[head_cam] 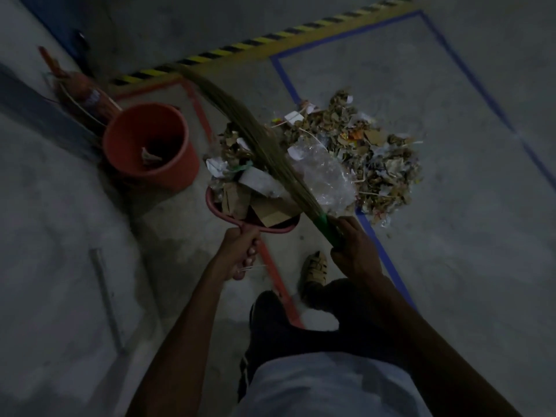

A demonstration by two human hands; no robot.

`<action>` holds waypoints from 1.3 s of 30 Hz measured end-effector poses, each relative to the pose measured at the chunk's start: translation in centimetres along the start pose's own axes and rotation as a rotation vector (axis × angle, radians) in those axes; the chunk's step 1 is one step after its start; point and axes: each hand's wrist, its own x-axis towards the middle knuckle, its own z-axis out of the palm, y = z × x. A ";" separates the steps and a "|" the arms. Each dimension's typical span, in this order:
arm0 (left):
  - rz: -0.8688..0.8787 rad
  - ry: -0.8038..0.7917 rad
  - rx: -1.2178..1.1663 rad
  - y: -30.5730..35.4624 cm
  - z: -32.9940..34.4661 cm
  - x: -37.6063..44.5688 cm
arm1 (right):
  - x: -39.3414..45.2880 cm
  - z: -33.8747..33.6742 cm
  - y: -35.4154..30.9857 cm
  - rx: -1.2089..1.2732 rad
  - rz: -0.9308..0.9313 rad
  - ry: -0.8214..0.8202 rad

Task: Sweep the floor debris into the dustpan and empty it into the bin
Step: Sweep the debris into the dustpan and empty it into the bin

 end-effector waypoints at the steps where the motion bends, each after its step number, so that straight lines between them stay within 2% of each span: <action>1: -0.002 0.004 -0.008 0.1 0.1 -0.9 | -0.5 -0.6 -0.3 0.002 -0.002 -0.007; 9: 0.006 0.093 -0.065 2.0 2.8 -5.3 | 0.3 -5.7 0.3 -0.028 -0.137 -0.064; 15: 0.063 0.137 -0.141 5.7 5.9 -7.5 | 3.7 -11.0 0.8 -0.053 -0.270 -0.032; 21: 0.110 0.223 -0.243 7.1 4.8 -8.4 | 7.9 -13.6 -1.0 -0.050 -0.432 -0.082; 31: 0.126 0.287 -0.319 8.6 -1.3 -7.4 | 13.2 -11.7 -7.8 -0.094 -0.588 -0.127; 39: 0.112 0.222 -0.366 11.9 -13.9 -2.0 | 19.8 -4.5 -17.8 -0.158 -0.520 -0.127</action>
